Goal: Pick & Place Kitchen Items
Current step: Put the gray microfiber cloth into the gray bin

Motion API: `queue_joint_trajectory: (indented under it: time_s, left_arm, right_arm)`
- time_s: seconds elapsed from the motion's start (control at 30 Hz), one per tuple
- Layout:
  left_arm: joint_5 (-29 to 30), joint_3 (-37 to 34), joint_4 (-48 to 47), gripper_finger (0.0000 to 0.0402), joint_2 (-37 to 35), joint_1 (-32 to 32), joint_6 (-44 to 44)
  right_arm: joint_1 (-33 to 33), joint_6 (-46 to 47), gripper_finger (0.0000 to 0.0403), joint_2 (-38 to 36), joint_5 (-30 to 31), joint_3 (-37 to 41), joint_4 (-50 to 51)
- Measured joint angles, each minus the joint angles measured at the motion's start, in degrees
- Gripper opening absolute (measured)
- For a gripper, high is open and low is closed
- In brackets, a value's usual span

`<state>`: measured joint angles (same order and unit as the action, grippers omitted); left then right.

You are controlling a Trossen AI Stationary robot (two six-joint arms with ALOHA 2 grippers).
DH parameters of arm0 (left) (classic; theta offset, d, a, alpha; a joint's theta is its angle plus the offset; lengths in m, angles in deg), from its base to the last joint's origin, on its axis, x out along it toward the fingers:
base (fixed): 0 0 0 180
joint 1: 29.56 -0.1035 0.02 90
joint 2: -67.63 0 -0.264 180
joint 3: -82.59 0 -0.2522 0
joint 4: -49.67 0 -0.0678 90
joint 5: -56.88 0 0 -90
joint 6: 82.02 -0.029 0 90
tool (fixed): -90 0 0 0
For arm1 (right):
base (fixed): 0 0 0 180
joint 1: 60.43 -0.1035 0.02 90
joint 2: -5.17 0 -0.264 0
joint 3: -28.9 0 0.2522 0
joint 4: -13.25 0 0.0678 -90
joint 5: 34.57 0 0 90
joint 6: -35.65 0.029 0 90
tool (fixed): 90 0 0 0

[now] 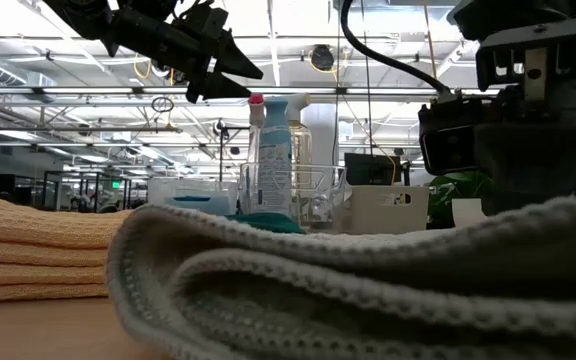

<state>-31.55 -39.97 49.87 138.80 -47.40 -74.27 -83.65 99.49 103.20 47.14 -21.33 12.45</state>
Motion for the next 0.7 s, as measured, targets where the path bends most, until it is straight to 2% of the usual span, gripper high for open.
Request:
queue_joint_trajectory:
  time_s: [0.13, 0.2, 0.33, 0.43, 0.7]
  left_arm:
    - [0.00, 0.00, 0.00, 0.0287, 0.00, 0.00, 0.00]
    - [0.00, 0.00, 0.00, 0.0287, 0.00, 0.00, 0.00]
    - [0.00, 0.00, 0.00, 0.0287, 0.02, -0.02, 0.00]
    - [0.00, 0.00, -0.01, 0.0287, 0.00, 0.00, 0.00]
    - [0.02, 0.00, -0.02, 0.0287, 0.00, 0.00, 0.00]
  right_arm:
    - [-0.02, -3.81, 0.0021, 0.05, 1.99, 0.04, 0.20]
    - [-0.02, -6.68, 0.0008, -0.21, 2.05, 0.04, -0.03]
    - [-0.02, -10.71, 0.0005, -2.52, 2.70, 0.08, -0.19]
    - [-0.02, -13.79, 0.0003, -6.05, 5.32, 0.21, 2.04]
    - [-0.04, -25.72, 0.0001, -20.95, 17.27, -3.55, 18.55]
